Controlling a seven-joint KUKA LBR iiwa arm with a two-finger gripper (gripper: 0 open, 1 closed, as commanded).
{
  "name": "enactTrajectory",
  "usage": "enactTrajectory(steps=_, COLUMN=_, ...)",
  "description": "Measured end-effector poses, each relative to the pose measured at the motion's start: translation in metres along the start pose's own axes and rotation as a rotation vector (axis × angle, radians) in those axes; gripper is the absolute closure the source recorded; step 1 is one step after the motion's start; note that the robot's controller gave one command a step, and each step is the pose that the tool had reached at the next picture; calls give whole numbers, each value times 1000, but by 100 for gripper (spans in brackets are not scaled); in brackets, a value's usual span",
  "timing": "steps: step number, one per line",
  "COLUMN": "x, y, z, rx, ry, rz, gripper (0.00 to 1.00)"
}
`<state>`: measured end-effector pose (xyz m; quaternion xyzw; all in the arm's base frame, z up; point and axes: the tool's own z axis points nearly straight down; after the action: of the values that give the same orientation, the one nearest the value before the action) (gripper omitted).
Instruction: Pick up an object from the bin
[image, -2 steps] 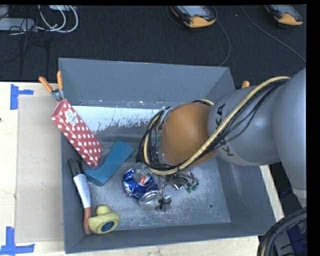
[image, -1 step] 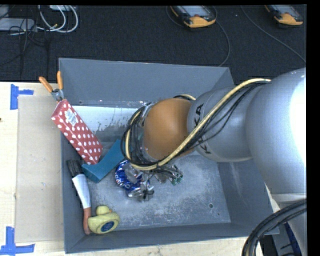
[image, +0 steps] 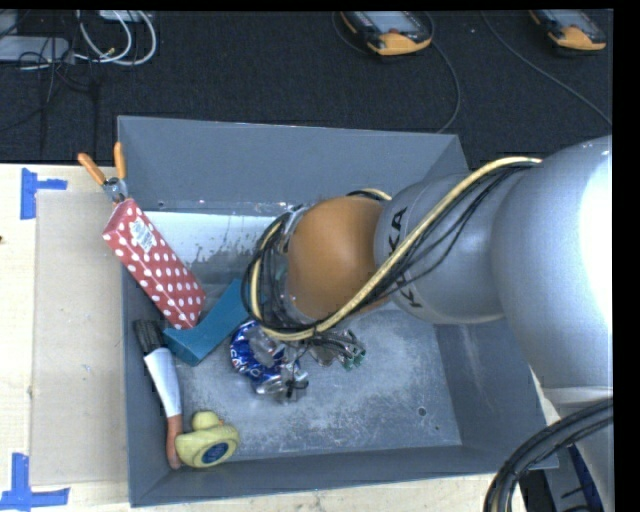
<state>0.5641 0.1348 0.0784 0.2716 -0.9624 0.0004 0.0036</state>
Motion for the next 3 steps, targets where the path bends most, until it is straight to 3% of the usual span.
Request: enactTrajectory(steps=3, x=5, y=1, z=-28, rx=-2, ry=14, rz=2, gripper=100)
